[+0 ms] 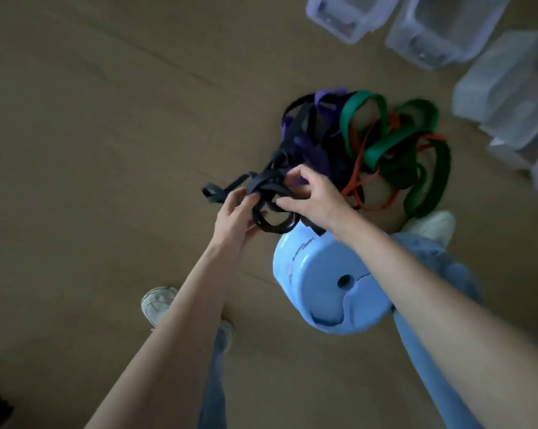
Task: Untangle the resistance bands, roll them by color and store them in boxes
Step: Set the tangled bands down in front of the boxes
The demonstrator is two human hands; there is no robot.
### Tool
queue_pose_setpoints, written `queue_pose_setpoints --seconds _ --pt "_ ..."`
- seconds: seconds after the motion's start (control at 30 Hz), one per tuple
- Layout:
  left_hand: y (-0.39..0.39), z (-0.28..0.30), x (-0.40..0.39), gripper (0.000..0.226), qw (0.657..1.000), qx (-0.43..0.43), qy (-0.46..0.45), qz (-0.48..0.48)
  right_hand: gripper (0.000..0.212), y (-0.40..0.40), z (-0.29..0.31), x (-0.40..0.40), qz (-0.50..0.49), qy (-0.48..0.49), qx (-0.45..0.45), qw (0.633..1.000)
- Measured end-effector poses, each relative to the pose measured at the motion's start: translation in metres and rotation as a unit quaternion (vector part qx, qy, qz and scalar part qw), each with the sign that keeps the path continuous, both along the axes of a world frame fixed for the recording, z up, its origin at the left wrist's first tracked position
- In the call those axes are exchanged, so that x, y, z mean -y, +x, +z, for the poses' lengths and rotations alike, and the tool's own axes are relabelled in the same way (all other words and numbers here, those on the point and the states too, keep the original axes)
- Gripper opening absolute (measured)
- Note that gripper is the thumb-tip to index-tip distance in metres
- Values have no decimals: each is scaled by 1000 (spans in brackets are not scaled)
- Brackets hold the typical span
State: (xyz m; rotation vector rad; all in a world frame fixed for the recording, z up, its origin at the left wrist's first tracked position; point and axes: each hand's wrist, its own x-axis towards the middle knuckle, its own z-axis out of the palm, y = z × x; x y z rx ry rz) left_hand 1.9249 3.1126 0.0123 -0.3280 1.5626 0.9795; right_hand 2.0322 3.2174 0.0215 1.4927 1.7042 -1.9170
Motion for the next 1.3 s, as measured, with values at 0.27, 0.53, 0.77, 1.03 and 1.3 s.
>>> queue_pose_setpoints --seconds 0.27,0.53,0.77,1.03,1.3 --pt "89 99 -200 12 970 -142 25 -198 18 128 67 -160 -115 46 28 992" --pt "105 62 -297 21 961 -161 36 -224 34 167 43 -239 -68 -25 37 997" --pt "92 -32 -335 26 817 -244 19 -523 40 181 -29 -279 63 10 138 988" --pt "97 -126 -388 53 822 -329 76 -459 15 170 -120 -331 22 130 105 986" --pt "107 -120 -372 29 799 -414 157 -407 28 151 -117 -291 -169 183 123 961"
